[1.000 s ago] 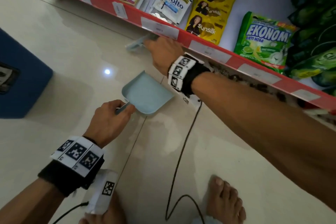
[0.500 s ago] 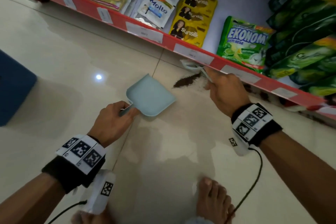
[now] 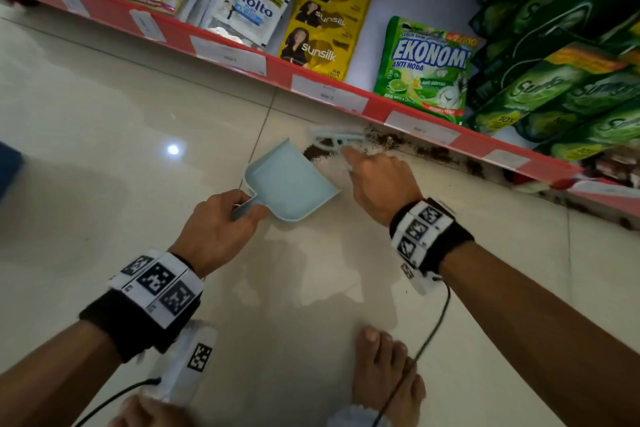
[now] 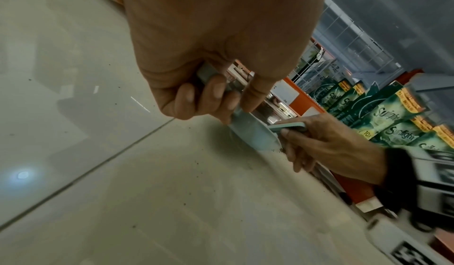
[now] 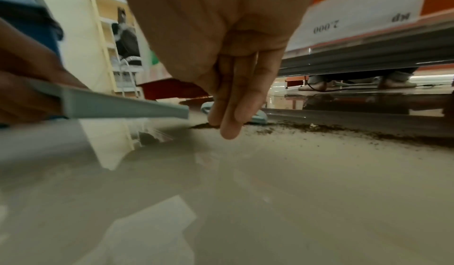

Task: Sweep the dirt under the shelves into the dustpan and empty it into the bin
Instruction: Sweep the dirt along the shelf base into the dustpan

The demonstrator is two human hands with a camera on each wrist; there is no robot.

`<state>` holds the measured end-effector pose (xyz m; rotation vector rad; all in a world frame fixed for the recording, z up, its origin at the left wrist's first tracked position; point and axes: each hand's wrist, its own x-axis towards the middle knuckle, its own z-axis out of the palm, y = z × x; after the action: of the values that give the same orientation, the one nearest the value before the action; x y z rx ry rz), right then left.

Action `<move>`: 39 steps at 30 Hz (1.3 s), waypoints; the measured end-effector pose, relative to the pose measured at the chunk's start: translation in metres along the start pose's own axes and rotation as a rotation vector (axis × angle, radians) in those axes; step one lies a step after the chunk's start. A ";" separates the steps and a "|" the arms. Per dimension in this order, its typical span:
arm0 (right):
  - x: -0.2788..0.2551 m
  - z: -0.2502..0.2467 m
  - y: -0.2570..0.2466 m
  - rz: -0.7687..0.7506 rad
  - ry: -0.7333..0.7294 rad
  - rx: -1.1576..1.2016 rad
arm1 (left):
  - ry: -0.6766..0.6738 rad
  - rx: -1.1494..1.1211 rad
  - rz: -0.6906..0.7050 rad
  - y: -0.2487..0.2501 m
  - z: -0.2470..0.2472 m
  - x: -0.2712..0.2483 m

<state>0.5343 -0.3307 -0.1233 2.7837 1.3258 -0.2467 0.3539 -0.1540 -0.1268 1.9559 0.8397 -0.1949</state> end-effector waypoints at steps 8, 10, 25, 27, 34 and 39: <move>-0.012 -0.008 0.030 0.177 0.126 -0.132 | -0.044 0.000 -0.029 0.008 0.006 0.001; -0.008 -0.010 0.037 0.228 0.103 -0.176 | -0.050 0.006 -0.020 0.013 0.009 0.002; -0.035 -0.014 0.060 0.357 0.160 -0.238 | -0.119 -0.020 0.005 0.026 0.027 -0.002; -0.034 -0.013 0.066 0.377 0.106 -0.246 | -0.125 -0.013 0.015 0.027 0.028 -0.002; -0.060 -0.005 0.032 0.168 0.090 -0.073 | -0.145 0.031 0.029 0.032 0.041 -0.004; -0.075 -0.008 0.067 0.374 0.185 -0.144 | -0.168 0.027 0.040 0.037 0.052 -0.003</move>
<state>0.5409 -0.4299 -0.1050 2.9084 0.7824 0.1203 0.3861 -0.2097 -0.1263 1.9490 0.6909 -0.3434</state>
